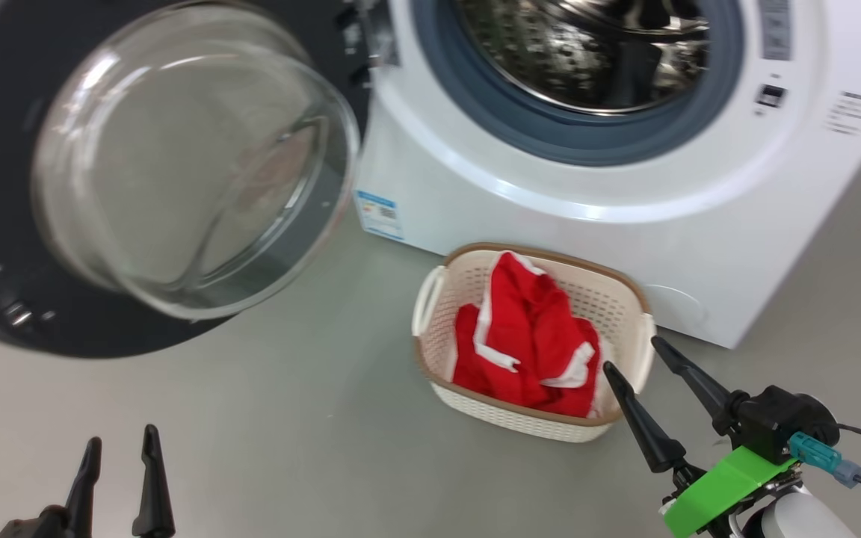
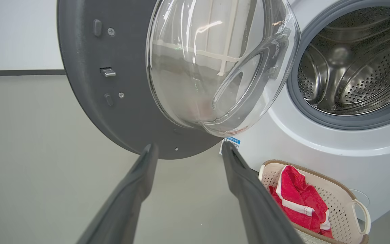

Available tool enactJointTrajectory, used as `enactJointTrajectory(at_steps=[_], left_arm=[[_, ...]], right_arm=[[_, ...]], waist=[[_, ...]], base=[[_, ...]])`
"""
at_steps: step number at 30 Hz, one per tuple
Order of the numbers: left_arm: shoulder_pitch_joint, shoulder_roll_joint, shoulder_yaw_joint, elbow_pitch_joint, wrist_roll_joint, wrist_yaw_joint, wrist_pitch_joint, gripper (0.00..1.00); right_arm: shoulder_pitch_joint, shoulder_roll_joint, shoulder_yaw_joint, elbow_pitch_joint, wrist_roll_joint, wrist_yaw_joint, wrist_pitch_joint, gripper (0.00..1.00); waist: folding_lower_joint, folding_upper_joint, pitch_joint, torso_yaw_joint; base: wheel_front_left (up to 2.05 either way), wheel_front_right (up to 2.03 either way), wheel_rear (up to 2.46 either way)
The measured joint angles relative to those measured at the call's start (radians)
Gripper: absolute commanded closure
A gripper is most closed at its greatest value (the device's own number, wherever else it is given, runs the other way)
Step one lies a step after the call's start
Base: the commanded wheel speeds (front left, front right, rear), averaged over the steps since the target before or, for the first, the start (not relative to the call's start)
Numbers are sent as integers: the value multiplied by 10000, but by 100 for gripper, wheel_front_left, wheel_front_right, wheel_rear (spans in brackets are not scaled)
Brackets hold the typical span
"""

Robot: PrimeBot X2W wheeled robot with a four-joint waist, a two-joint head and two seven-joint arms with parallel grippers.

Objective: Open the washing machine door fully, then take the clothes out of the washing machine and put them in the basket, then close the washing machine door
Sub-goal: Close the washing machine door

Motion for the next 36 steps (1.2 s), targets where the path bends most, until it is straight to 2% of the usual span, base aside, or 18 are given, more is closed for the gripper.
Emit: enactJointTrajectory(at_steps=[8, 15, 25, 26, 28, 29, 32, 36], left_arm=[[375, 0, -167, -169, -428, 303, 0, 0], [384, -2, -180, -516, -686, 445, 0, 0], [388, -4, -184, -882, -966, 617, 0, 0], [386, -4, -180, -941, -1022, 617, 0, 6], [375, -4, -163, -1116, -1218, 616, 0, 76], [368, -6, -125, -1231, -1306, 612, 0, 100], [265, -29, 203, -1795, -1429, 508, 0, 100], [-477, 13, 1112, -2924, -1055, 194, -2, 100]], right_arm=[[-509, -67, 502, 155, 52, 0, 0, 0], [-1140, -192, 959, 431, 174, 0, 0, 0], [-1255, -199, 1028, 504, 209, 0, 0, 0], [-1255, -199, 1026, 506, 209, 0, 0, 0], [-1255, -201, 1011, 502, 209, 0, 0, 0], [-1255, -203, 1001, 499, 209, 0, 0, 0], [-1248, -203, 963, 487, 207, 0, 0, 0], [-1207, -188, 757, 403, 199, 0, 0, 0]], waist=[[0, 0, 78, 821], [0, 0, 365, 995], [0, 0, 369, 1006], [0, 0, 378, 1006], [0, 0, 382, 1005], [0, 0, 382, 1004], [0, 0, 371, 999], [0, 0, 343, 974]], base=[[0, 0, 0], [0, 0, 0], [0, 0, 0], [0, 0, 0], [0, 0, 0], [0, 0, 0], [0, 0, 0], [0, 0, 0]])
